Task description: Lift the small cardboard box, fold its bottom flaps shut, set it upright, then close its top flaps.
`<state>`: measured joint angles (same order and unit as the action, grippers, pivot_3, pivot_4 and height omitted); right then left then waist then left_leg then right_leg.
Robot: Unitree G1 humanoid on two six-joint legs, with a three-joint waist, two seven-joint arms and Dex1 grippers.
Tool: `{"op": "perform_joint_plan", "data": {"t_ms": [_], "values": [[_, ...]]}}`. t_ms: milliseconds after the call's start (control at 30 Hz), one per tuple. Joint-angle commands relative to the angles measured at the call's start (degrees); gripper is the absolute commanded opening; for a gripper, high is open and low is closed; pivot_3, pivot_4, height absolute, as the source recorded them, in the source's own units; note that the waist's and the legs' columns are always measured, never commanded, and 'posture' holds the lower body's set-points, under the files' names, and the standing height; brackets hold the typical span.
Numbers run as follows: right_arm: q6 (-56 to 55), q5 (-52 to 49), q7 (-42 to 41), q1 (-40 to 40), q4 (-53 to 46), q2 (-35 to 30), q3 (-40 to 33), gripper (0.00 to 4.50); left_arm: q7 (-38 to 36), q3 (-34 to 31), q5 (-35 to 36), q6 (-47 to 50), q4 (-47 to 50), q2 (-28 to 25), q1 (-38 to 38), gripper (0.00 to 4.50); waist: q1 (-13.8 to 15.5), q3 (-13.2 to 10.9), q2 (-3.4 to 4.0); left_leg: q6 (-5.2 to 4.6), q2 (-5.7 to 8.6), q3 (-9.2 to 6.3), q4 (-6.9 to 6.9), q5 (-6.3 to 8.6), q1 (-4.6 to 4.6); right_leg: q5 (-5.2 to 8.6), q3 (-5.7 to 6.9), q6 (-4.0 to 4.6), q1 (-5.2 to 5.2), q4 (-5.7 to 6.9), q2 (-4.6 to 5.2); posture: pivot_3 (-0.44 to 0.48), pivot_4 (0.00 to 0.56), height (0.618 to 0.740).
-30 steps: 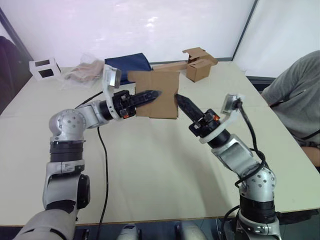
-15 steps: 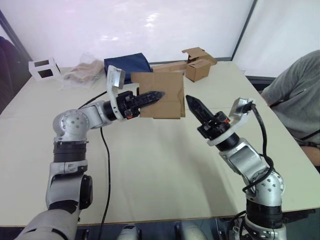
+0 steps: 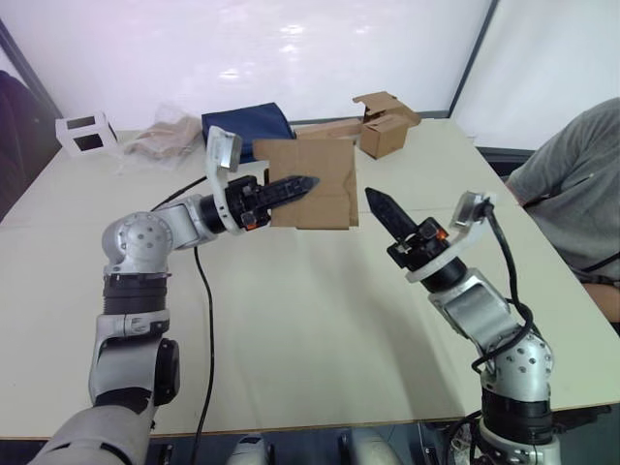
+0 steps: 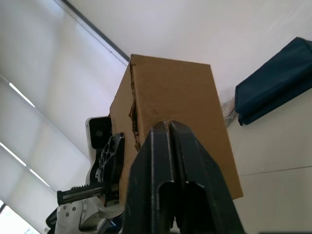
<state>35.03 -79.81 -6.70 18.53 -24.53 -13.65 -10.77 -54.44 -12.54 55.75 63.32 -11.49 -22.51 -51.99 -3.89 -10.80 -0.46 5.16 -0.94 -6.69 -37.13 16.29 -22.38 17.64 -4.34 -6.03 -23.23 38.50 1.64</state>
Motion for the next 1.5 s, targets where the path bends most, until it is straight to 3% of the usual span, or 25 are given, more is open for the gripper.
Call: {"op": "perform_joint_plan", "data": {"t_ms": [33,333,767,933,1167,1300,1500], "values": [[-0.23,0.89,-0.29,0.12,-1.84,-0.55,0.12,0.04,0.17,-1.51,1.51,-0.59,0.39,0.08,-1.68,0.0,0.0,0.0,0.0,0.0,0.0,0.0,0.0,0.0,0.0,0.0,0.0,0.0,0.0,0.0,0.0,0.0,0.15,0.74],[3.03,2.72,-1.57,1.83,-5.51,-0.64,7.17,0.04,0.12,-1.11,1.47,-0.94,-0.15,1.08,-1.94,0.0,-0.01,0.0,0.0,0.0,0.0,-0.01,0.0,0.0,0.0,0.0,0.0,0.0,0.0,0.0,-0.01,0.0,0.15,0.74],[1.49,2.18,-2.42,-5.66,-5.71,-8.36,-1.96,0.04,-0.57,-1.04,1.02,-1.07,-0.46,1.02,-2.25,0.0,0.52,0.0,-0.01,0.0,0.0,0.0,-0.01,0.0,-0.01,0.0,0.0,0.0,0.02,-0.04,0.0,0.0,0.15,0.74],[1.22,1.23,-2.08,-6.76,-6.19,-10.74,-5.15,0.04,-2.0,1.78,-1.67,-2.21,0.48,-0.66,-2.58,0.0,0.62,0.0,-0.01,0.0,0.0,0.0,0.0,0.0,-0.01,0.0,0.0,0.0,0.02,-0.05,-0.01,0.0,0.15,0.74],[2.15,2.54,-3.91,-9.46,-7.32,-16.23,-8.24,0.04,-6.56,17.99,-18.34,-11.25,0.02,-7.07,-7.78,0.0,1.43,-0.01,-0.03,0.0,0.01,0.01,-0.01,0.0,-0.01,0.0,0.0,0.0,0.05,-0.08,-0.02,0.0,0.15,0.74],[1.63,2.95,-5.08,-10.16,-6.79,-17.28,-8.62,0.04,-13.34,26.39,-26.11,-15.91,-4.3,-8.86,-12.75,0.0,1.39,-0.01,-0.03,0.0,0.02,0.02,0.0,0.0,0.0,0.0,-0.01,0.0,0.06,-0.1,-0.04,0.0,0.15,0.74],[1.02,6.6,-6.75,-8.81,-5.18,-17.62,-7.94,0.04,-27.7,44.82,-45.1,-33.34,-16.5,-7.79,-23.85,0.0,1.41,-0.03,-0.03,-0.01,0.02,0.02,0.0,0.0,-0.03,0.0,-0.01,0.0,0.06,-0.13,-0.07,0.0,0.15,0.74]]}}
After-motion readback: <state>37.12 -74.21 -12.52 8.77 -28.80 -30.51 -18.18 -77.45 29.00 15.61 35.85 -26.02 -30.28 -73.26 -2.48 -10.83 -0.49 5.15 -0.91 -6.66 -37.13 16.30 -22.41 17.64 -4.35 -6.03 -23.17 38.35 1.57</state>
